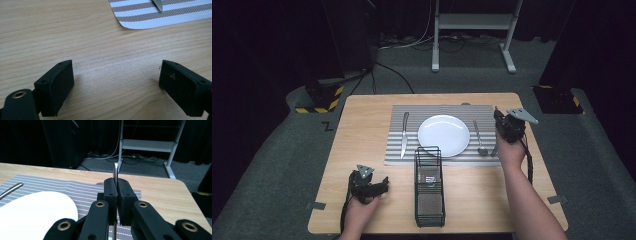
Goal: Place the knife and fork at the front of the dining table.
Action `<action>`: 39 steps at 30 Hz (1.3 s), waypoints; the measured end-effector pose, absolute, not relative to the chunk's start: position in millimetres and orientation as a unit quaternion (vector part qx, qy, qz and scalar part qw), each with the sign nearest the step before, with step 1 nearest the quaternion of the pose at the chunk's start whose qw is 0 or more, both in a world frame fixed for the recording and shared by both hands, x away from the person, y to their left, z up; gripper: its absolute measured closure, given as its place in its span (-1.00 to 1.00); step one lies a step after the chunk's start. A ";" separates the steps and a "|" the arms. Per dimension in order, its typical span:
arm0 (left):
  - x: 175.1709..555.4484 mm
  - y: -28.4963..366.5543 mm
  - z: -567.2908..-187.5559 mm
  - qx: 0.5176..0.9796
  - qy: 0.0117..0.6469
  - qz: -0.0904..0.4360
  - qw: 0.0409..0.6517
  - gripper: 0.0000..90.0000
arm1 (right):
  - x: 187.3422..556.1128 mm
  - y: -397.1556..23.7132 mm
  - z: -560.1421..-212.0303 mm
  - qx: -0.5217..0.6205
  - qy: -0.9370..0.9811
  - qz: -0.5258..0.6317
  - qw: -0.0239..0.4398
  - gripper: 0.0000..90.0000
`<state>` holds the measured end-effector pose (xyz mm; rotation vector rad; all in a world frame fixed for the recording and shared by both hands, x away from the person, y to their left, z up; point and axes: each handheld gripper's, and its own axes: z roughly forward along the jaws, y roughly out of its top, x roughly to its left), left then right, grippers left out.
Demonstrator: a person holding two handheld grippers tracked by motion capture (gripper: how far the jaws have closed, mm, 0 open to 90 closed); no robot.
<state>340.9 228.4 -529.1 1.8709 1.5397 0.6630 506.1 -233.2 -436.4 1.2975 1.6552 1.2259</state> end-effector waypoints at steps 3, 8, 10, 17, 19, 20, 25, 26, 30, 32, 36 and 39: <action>340.9 228.4 -529.2 0.708 0.583 0.250 0.310 -0.72 | 513.2 -232.1 -439.9 0.504 0.637 0.470 0.344 0.93; 340.7 228.4 -529.2 0.708 0.583 0.251 0.310 -0.72 | 524.4 -231.2 -444.8 0.512 0.639 0.466 0.337 0.93; 340.8 228.4 -529.2 0.708 0.583 0.251 0.310 -0.72 | 528.8 -230.5 -446.4 0.515 0.640 0.463 0.332 0.93; 340.7 228.5 -529.2 0.708 0.582 0.251 0.310 -0.72 | 540.4 -228.5 -453.1 0.522 0.643 0.455 0.326 0.93; 340.7 228.5 -529.2 0.708 0.582 0.251 0.311 -0.72 | 543.5 -227.9 -454.5 0.525 0.646 0.451 0.322 0.93; 340.7 228.5 -529.2 0.708 0.582 0.250 0.311 -0.72 | 544.9 -228.1 -455.0 0.525 0.647 0.449 0.323 0.92; 340.7 228.6 -529.2 0.708 0.582 0.250 0.311 -0.72 | 552.3 -226.5 -460.0 0.531 0.650 0.443 0.316 0.92; 340.7 228.6 -529.2 0.709 0.582 0.250 0.311 -0.72 | 553.5 -226.5 -460.9 0.531 0.650 0.442 0.316 0.92; 340.7 228.6 -529.2 0.708 0.582 0.250 0.310 -0.72 | 560.5 -226.0 -465.1 0.538 0.654 0.434 0.307 0.92; 340.7 228.6 -529.2 0.708 0.582 0.250 0.311 -0.72 | 563.5 -225.8 -467.0 0.542 0.656 0.430 0.303 0.92; 340.8 228.7 -529.2 0.709 0.582 0.250 0.310 -0.72 | 569.2 -225.4 -472.0 0.545 0.658 0.425 0.299 0.92; 340.8 228.6 -529.2 0.709 0.582 0.250 0.311 -0.72 | 572.5 -225.8 -475.7 0.552 0.657 0.423 0.291 0.92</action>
